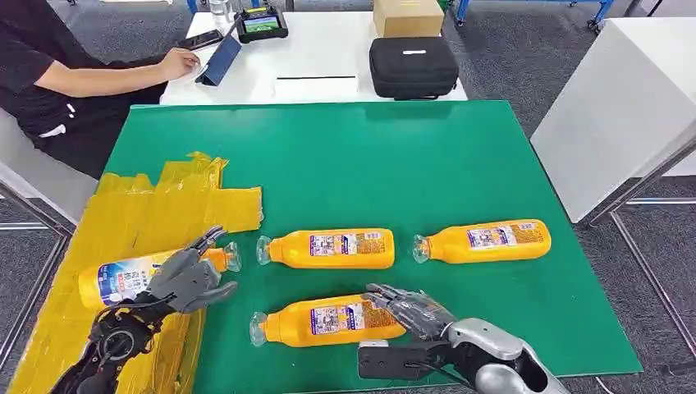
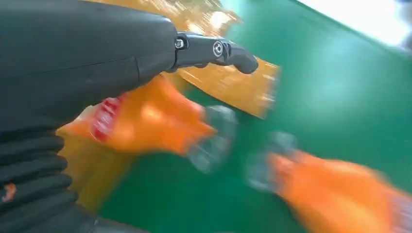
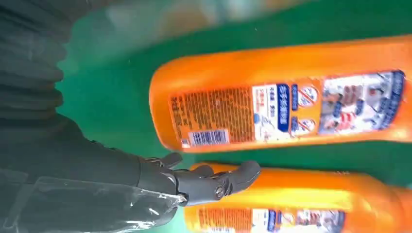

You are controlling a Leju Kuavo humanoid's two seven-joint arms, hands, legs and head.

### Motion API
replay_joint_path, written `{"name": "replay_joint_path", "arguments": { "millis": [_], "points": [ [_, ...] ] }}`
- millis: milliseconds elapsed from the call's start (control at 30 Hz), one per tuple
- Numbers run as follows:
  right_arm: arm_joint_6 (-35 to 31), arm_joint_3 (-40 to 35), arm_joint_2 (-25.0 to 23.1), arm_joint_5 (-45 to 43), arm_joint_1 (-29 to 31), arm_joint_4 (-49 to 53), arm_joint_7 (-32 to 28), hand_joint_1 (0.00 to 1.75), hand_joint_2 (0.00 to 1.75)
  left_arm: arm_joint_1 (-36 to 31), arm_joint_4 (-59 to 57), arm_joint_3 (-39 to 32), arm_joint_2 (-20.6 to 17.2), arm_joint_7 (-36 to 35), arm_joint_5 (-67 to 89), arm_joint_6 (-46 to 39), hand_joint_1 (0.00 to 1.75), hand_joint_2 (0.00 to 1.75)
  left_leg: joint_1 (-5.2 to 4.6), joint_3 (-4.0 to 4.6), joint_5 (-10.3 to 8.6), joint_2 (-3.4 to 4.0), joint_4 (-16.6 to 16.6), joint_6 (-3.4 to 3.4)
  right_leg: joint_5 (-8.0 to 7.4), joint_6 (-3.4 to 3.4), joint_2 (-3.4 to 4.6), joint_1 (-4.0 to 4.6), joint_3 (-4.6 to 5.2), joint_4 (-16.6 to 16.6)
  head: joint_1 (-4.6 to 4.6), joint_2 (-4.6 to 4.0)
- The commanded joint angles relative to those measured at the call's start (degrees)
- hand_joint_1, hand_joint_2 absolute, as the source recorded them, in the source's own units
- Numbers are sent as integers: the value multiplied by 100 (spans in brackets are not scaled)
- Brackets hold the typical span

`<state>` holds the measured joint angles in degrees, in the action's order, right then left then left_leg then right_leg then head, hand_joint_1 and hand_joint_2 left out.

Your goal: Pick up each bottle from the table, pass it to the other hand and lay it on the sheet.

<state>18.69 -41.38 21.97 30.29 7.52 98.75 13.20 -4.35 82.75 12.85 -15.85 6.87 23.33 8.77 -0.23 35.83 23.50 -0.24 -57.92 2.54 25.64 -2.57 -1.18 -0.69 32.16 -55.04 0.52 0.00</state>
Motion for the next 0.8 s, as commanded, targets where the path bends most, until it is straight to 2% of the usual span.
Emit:
{"name": "replay_joint_path", "arguments": {
  "millis": [33,133,200,500,533,600,800],
  "points": [
    [5,97,-115,31,144,-728,46,0,175,13,534,-426,116,229,-1020,272,0,0,8,-18,6,2,0,-14,5,11,9,7,-21,5,-2,0],
    [5,97,-115,31,144,-728,46,0,175,13,534,-426,116,229,-1020,272,0,0,5,-37,10,-1,4,-20,11,16,10,4,-38,5,-2,0],
    [5,97,-115,31,144,-728,46,0,175,13,534,-426,116,229,-1020,272,0,0,5,-11,2,0,3,-8,0,6,7,4,-13,6,-2,0],
    [8,100,-126,42,135,-720,43,0,175,19,540,-467,173,386,-1282,268,0,0,5,-18,5,2,3,-11,2,8,10,5,-20,7,-2,0],
    [-685,-38,-622,1128,648,-1216,-47,0,175,142,1419,-495,295,523,-2283,329,0,0,5,-41,14,8,3,-21,11,16,20,4,-41,5,-2,0],
    [-708,-63,-664,1173,699,-1238,-59,0,175,133,1434,-467,303,522,-2282,333,0,0,7,-13,5,4,0,-11,1,8,11,6,-15,6,-2,0],
    [-659,-383,-1043,1325,1127,-1514,-135,0,175,-11,1411,-279,392,518,-2340,339,0,0,7,-18,4,16,2,-15,-1,11,23,6,-15,3,-2,0]
  ]
}}
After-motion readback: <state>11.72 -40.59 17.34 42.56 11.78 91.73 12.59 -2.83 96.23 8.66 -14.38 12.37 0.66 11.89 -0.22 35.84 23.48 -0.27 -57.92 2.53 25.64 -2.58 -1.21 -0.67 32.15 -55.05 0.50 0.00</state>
